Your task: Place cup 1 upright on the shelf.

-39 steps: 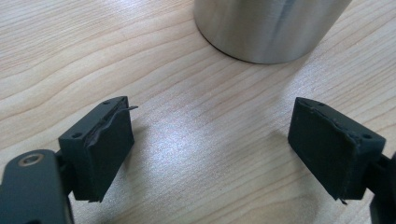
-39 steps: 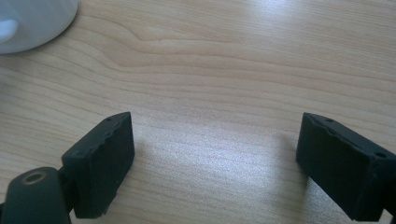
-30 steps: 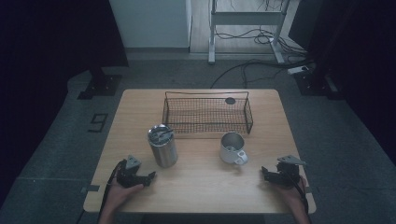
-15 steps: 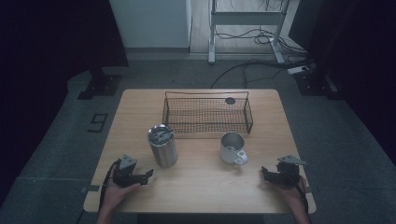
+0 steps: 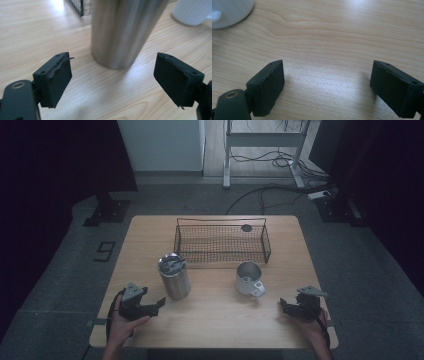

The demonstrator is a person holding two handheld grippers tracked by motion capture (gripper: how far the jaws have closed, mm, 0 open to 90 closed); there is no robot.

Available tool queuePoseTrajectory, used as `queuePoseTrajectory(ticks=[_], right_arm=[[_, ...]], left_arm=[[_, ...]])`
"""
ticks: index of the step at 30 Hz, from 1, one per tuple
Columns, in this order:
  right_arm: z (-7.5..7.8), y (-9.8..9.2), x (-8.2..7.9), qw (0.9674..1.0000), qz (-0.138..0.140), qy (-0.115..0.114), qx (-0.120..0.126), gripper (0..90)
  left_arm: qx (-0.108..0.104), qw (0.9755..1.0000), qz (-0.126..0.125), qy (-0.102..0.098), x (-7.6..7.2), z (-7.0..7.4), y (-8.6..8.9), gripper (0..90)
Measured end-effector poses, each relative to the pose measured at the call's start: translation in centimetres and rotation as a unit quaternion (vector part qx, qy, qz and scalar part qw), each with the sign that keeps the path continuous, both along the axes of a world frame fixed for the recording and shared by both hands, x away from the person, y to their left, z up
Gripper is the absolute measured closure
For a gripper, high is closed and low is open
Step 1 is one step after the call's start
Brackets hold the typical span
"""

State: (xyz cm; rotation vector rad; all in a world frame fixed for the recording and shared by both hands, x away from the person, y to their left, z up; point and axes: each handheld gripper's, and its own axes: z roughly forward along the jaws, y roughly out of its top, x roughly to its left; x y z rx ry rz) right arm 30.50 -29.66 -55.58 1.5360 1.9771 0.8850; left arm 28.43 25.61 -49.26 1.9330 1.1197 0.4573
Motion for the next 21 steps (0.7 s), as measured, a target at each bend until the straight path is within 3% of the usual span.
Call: queuePoseTrajectory(ticks=[6, 21], right_arm=[[0.0, 0.0, 0.0, 1.0000, -0.002, -0.001, -0.002, 12.7], [0.0, 0.0, -0.1, 1.0000, -0.003, -0.001, -0.002, 12.8]], left_arm=[[-0.006, 0.9998, 0.001, -0.017, -0.4, 1.3, -0.1, 14.7], [-0.016, 0.9994, 0.000, -0.030, 0.3, 2.8, -1.1, 14.4]])
